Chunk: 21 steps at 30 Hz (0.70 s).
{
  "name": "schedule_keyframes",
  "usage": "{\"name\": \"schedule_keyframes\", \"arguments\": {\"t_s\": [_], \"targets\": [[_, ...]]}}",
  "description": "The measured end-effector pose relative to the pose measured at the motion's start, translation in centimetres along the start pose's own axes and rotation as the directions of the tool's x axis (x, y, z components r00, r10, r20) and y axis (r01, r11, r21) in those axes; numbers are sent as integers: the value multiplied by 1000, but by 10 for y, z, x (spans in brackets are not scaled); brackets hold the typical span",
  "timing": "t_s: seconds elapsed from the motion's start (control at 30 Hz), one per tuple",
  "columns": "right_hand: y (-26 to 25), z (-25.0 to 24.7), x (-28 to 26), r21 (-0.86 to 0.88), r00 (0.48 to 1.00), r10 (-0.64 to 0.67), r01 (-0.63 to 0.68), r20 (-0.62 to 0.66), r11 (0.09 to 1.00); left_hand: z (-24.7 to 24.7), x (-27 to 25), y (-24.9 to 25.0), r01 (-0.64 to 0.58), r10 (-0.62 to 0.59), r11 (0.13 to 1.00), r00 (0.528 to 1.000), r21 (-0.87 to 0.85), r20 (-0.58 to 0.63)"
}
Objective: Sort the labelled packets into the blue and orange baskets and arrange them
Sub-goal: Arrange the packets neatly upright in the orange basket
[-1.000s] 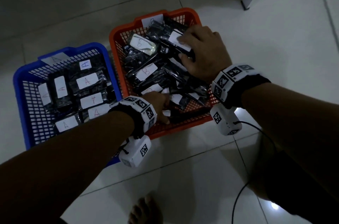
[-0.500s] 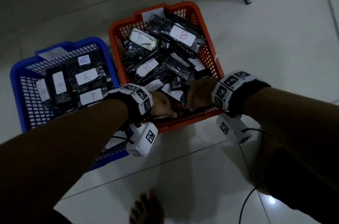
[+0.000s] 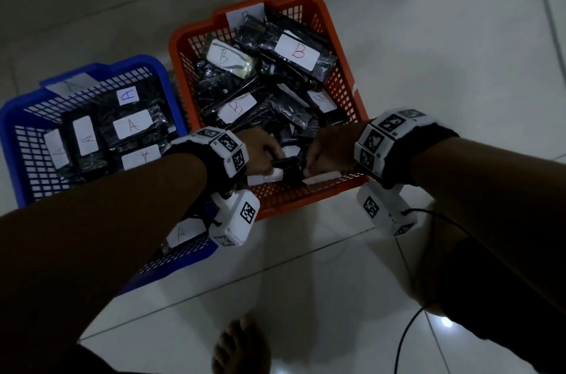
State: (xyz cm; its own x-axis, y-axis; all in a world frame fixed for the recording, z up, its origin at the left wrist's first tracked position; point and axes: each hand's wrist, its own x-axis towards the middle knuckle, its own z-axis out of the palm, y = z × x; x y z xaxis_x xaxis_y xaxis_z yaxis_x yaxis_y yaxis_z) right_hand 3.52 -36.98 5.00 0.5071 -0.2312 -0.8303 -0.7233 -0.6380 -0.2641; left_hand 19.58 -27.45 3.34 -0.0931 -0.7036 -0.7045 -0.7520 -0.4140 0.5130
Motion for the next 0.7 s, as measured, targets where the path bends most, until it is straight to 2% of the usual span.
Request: {"name": "schedule_keyframes", "arguments": {"t_s": [0.07, 0.17, 0.27, 0.33, 0.5, 0.63, 0.7], "targets": [[0, -4, -1, 68, 995, -19, 26, -96, 997, 1, 1, 0, -1, 1, 1000, 1000, 20, 13], [4, -8, 1, 77, 978, -9, 25, -208, 997, 6, 4, 2, -2, -1, 997, 999, 76, 32], [7, -15, 0, 128, 934, -56, 107, -352, 986, 13, 7, 5, 13, -19, 992, 999, 128, 45], [8, -20, 0, 145, 911, -95, 165, -401, 975, 14, 8, 5, 2, -10, 983, 999, 181, 42], [1, -24, 6, 150, 946, -110, 161, -304, 975, 9, 5, 3, -14, 15, 944, 1000, 328, -1], [-10, -20, 8, 141, 986, -103, 121, -131, 983, -19, -7, -1, 0, 4, 966, 1000, 258, -17], [-17, -15, 10, 137, 988, -114, 128, -105, 982, -33, -12, -7, 40, -10, 974, 991, 223, -131]]}}
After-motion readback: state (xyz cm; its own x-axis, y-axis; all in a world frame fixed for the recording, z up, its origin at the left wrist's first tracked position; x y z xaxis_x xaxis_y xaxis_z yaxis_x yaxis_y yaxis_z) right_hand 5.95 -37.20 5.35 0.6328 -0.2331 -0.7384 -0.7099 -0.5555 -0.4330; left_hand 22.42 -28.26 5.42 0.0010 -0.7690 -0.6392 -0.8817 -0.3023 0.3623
